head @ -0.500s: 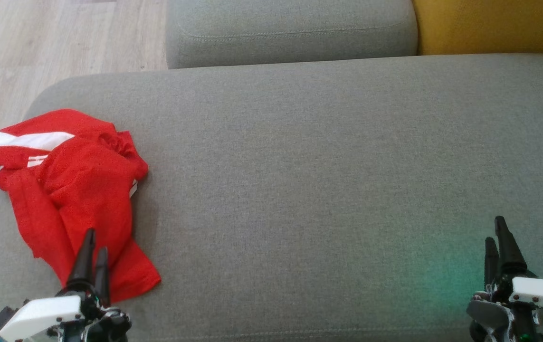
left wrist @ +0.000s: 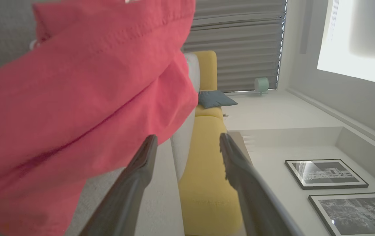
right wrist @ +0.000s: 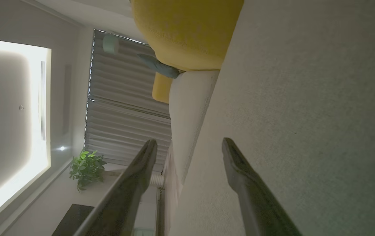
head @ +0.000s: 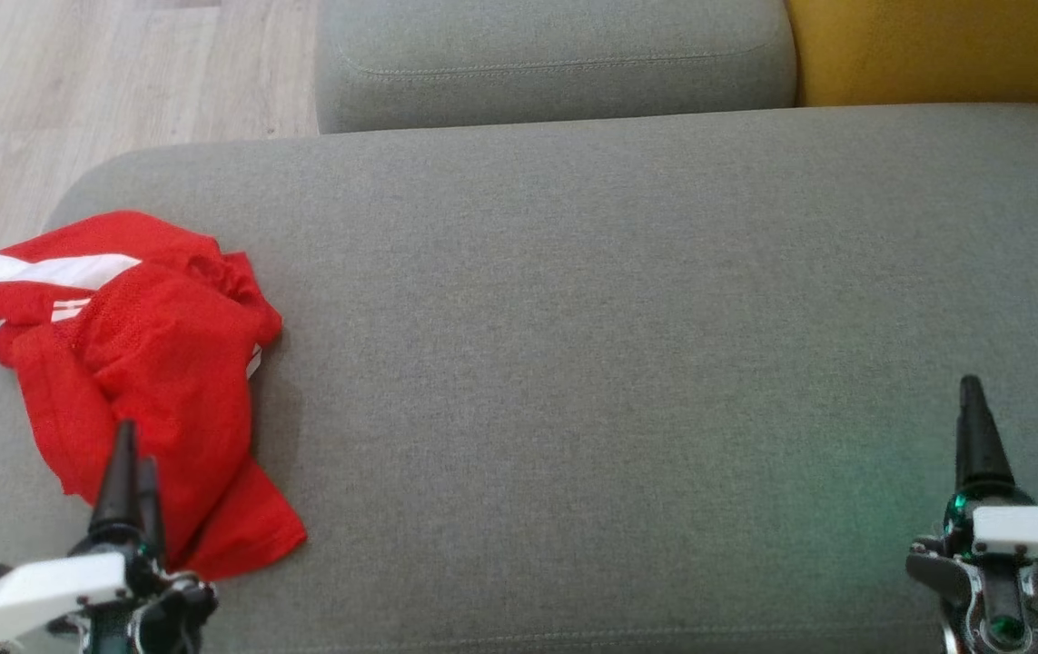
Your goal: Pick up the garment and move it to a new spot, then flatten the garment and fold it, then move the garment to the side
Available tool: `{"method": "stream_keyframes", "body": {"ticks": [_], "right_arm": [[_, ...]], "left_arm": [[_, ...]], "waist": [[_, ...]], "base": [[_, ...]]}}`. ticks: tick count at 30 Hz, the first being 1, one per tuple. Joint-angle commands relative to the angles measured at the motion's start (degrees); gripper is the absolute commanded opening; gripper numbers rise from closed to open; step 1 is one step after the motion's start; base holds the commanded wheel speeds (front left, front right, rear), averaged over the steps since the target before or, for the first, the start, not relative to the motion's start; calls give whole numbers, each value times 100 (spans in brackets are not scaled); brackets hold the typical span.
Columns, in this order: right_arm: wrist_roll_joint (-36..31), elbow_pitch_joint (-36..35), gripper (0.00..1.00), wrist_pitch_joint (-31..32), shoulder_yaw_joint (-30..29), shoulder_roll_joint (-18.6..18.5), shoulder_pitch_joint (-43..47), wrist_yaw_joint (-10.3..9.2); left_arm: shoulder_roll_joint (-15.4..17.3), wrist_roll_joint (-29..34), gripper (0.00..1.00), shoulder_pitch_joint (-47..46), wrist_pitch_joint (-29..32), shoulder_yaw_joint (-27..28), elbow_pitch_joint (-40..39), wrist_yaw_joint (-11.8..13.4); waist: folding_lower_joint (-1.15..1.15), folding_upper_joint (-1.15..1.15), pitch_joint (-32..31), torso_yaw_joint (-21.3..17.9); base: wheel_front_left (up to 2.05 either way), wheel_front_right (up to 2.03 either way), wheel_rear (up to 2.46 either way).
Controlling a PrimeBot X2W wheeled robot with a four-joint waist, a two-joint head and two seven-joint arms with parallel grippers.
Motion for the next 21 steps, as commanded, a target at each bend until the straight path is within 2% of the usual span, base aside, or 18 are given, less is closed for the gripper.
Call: {"method": "stream_keyframes", "body": {"ticks": [1,14,21], "right_arm": [[-243,-286,100,-78,16,-29,-282,13],[-1722,-880,100,-281,277,-33,-376,17],[-2492,-981,100,-399,446,-36,-337,20]], "left_arm": [[70,149,100,-346,-50,118,-273,6],[78,934,100,-358,-252,-28,-937,161],[83,1831,100,-304,-368,-367,-1280,328]], "waist": [[0,0,1,0],[0,0,-1,12],[0,0,5,13]], "base": [[0,0,0],[0,0,0],[0,0,0]]}}
